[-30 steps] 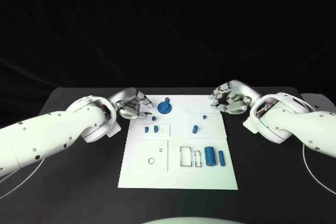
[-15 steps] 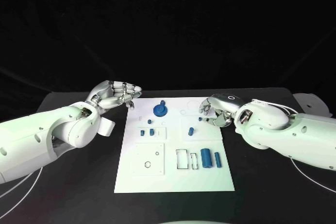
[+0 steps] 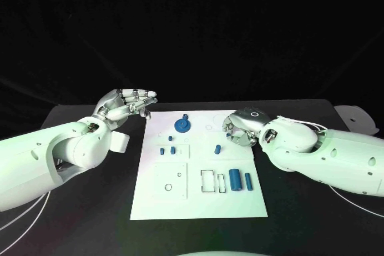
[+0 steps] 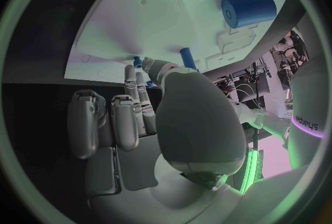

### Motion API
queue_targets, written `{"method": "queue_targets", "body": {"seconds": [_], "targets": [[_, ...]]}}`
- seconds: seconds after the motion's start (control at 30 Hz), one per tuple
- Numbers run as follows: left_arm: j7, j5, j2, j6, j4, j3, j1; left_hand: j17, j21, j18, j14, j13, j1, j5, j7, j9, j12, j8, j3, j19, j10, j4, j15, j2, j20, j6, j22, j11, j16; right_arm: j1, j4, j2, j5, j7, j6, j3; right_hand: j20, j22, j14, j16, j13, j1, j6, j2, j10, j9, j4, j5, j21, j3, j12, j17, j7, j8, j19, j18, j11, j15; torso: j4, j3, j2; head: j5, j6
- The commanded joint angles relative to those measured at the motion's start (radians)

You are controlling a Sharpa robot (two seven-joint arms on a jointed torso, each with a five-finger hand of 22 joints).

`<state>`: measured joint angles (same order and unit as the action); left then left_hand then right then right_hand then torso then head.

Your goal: Assemble the parts on the task board

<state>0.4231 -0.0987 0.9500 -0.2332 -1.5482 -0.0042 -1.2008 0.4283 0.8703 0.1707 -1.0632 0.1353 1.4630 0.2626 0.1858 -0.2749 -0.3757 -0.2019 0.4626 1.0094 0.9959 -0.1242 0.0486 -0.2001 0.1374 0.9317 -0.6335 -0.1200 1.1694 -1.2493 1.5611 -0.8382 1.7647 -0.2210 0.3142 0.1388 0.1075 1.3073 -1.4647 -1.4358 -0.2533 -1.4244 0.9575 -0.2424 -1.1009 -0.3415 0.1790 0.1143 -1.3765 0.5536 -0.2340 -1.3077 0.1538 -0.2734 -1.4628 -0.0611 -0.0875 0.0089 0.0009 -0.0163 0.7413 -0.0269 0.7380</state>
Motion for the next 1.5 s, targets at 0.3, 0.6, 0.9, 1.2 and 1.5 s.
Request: {"method": "queue_targets", "body": {"seconds": [0.3,0.6,0.9,1.2,1.5], "targets": [[0.019,0.034,0.004,0.018,-0.008,0.000,-0.001,-0.002,-0.002,0.015,-0.002,0.003,-0.003,0.003,0.001,0.000,-0.007,-0.004,0.006,0.001,0.002,0.006,-0.007,0.008,-0.006,0.005,0.001,0.000,0.001,0.010,-0.021,0.014,0.045,-0.031,-0.062,0.001,-0.006,0.161,-0.061,-0.006,0.004,-0.008,0.013,0.000,-0.016,-0.002,-0.006,0.007,-0.006,0.013,0.003,-0.047,-0.001,-0.008,-0.033,0.019,0.003,-0.001,0.0011,-0.0014,0.000,-0.004,0.010],[0.005,0.034,0.005,0.017,-0.008,0.000,-0.001,-0.004,-0.003,0.015,-0.002,0.003,-0.005,0.003,0.003,0.001,-0.010,-0.003,0.007,0.002,-0.001,0.007,-0.006,0.007,-0.007,0.002,0.002,-0.001,0.000,0.017,-0.029,0.027,0.051,-0.034,-0.074,0.001,-0.007,0.163,-0.062,-0.007,0.007,-0.007,0.018,0.003,-0.022,-0.003,-0.011,0.008,-0.010,0.019,0.006,-0.048,-0.003,-0.009,-0.035,0.020,0.005,-0.002,-0.0008,-0.0017,0.000,-0.003,0.015],[-0.005,0.034,0.005,0.009,-0.007,0.000,-0.001,-0.007,-0.003,0.014,-0.002,0.004,-0.005,0.003,0.005,0.002,-0.014,0.000,0.009,0.003,-0.007,0.010,-0.006,0.008,-0.007,-0.003,0.002,-0.002,0.000,0.025,-0.031,0.035,0.066,-0.049,-0.074,0.001,-0.019,0.182,-0.063,-0.015,0.006,-0.016,0.076,0.068,-0.088,-0.025,-0.061,-0.010,-0.038,0.060,0.009,-0.055,-0.024,-0.042,-0.046,0.026,0.027,-0.024,-0.0008,-0.0015,-0.001,-0.004,0.017],[-0.012,0.034,0.006,0.001,-0.007,0.000,-0.001,-0.010,-0.003,0.014,-0.002,0.006,-0.001,0.004,0.007,0.004,-0.020,0.003,0.015,0.004,-0.014,0.017,-0.005,0.009,-0.008,-0.008,0.002,-0.004,-0.001,0.027,-0.026,0.035,0.095,-0.071,-0.087,0.002,-0.025,0.192,-0.062,-0.014,0.009,-0.004,0.078,0.086,-0.118,-0.044,-0.096,0.005,-0.053,0.085,0.032,-0.051,-0.027,-0.054,-0.052,0.029,0.033,-0.030,-0.0015,-0.0015,-0.001,-0.008,0.018],[-0.020,0.034,0.007,0.001,-0.006,0.000,-0.001,-0.015,-0.003,0.013,0.001,0.007,-0.004,0.004,0.012,0.007,-0.025,0.009,0.019,0.003,-0.031,0.024,-0.002,0.006,-0.006,-0.018,0.001,-0.008,-0.002,0.027,-0.013,0.029,0.102,-0.076,-0.036,0.001,-0.025,0.193,-0.062,-0.015,0.011,0.003,0.074,0.082,-0.116,-0.048,-0.109,0.007,-0.054,0.091,0.045,-0.051,-0.024,-0.053,-0.052,0.030,0.031,-0.029,-0.0008,-0.0023,-0.001,-0.009,0.019]]}}
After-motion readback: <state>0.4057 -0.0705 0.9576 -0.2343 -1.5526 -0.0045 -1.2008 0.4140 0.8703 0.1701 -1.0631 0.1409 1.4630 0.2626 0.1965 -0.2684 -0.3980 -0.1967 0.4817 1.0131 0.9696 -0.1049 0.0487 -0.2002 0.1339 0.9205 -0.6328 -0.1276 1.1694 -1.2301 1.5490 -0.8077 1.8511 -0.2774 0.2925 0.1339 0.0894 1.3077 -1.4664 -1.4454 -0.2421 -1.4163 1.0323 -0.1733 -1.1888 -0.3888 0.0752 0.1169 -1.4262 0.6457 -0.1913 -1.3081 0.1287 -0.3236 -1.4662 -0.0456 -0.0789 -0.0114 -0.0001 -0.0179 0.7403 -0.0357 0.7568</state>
